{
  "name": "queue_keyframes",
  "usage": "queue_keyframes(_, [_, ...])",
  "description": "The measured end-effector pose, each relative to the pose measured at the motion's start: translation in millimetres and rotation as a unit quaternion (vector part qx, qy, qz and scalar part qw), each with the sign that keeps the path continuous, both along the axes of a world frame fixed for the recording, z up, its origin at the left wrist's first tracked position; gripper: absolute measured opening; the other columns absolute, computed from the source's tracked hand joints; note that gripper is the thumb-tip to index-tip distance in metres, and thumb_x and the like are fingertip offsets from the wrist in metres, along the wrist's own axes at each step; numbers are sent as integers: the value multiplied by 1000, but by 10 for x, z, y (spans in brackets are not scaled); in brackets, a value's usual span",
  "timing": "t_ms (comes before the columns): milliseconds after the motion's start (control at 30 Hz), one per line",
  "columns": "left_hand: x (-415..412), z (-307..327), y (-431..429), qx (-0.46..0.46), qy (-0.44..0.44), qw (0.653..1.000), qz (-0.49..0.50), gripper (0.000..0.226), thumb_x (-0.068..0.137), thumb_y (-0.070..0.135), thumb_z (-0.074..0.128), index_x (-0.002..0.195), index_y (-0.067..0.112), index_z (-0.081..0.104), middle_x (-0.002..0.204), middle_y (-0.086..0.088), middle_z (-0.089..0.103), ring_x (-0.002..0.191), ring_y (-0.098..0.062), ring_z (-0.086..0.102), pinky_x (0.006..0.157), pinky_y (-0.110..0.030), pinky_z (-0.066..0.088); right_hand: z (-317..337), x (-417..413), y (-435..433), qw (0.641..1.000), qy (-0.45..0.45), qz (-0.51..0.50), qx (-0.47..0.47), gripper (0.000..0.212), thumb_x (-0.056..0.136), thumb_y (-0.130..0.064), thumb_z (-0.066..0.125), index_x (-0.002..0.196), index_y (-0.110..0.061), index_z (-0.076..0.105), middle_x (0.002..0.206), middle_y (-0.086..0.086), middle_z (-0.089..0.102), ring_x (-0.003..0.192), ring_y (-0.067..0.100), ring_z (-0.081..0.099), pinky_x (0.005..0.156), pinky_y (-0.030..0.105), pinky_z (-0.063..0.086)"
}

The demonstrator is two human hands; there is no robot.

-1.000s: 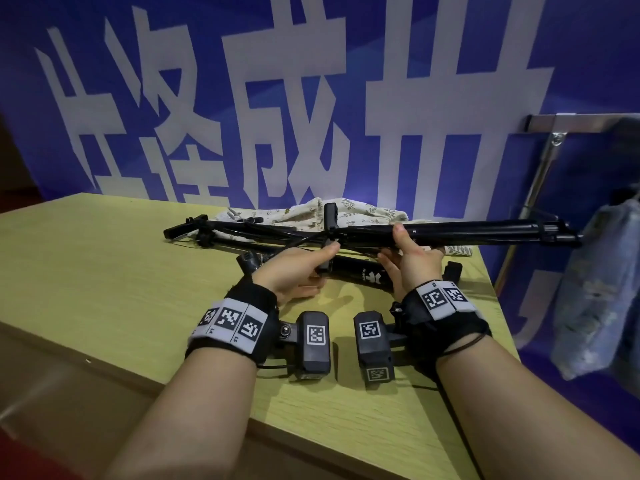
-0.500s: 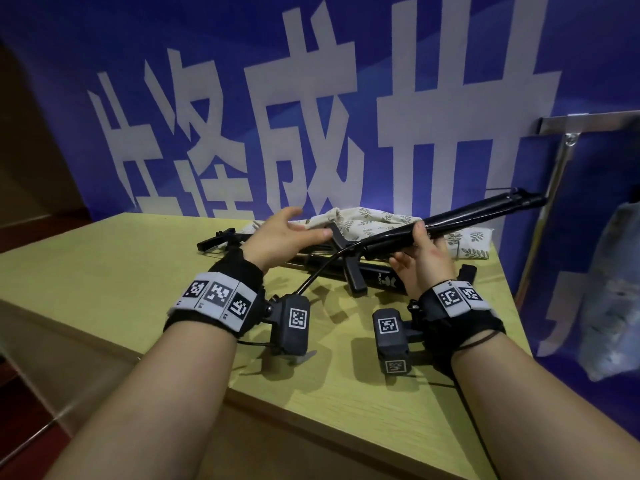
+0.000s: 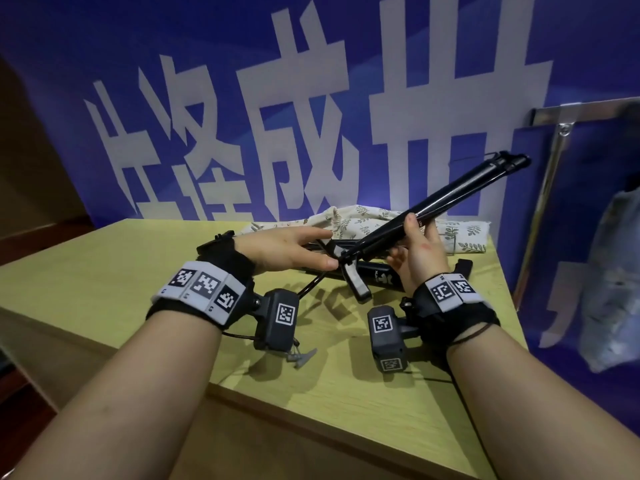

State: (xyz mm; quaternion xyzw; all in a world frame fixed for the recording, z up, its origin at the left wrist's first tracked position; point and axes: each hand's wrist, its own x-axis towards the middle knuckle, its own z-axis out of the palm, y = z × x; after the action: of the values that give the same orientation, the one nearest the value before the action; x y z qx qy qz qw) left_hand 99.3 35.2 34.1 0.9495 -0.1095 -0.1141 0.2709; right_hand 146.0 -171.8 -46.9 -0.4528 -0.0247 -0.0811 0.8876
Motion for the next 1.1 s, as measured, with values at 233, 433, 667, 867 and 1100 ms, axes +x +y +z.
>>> queue_keyframes(233, [-41,71,102,-69,40,997,-7,76,67,59,71,136,39,47,146,5,47,135,-17,42,118,-46,28,-39,32,14,999,-4,-20,-34,36,98,-27,49,133,-29,45,72,-3,58,53,12,47,52,24,44])
queue_keyframes(433, [18,46,-55,-43,7,999,19,81,67,62,69,138,31,48,142,3,50,129,-17,46,114,-45,33,-4,-54,97,996,-44,52,-62,32,98,-24,49,130,-22,48,77,-2,62,60,17,49,53,25,43])
queue_keyframes(667, [123,-180,-196,-12,57,998,-27,30,87,38,67,114,24,69,104,1,73,100,-15,67,99,-33,45,54,-170,145,984,-74,153,-56,29,98,-18,48,127,-19,51,87,5,65,67,21,55,66,31,46])
queue_keyframes(867, [88,-396,125,-222,28,974,35,26,91,30,63,106,9,69,99,-7,74,94,-20,69,82,-26,53,75,-177,128,977,-45,198,-58,27,96,-20,51,122,-13,56,111,8,67,85,23,66,86,36,52])
queue_keyframes(1100, [102,-605,441,-459,-77,842,272,24,95,31,61,104,10,69,84,-2,70,77,-13,62,63,-25,44,15,-210,164,940,14,237,-246,47,88,-51,50,114,-14,62,109,6,70,97,25,67,81,35,54])
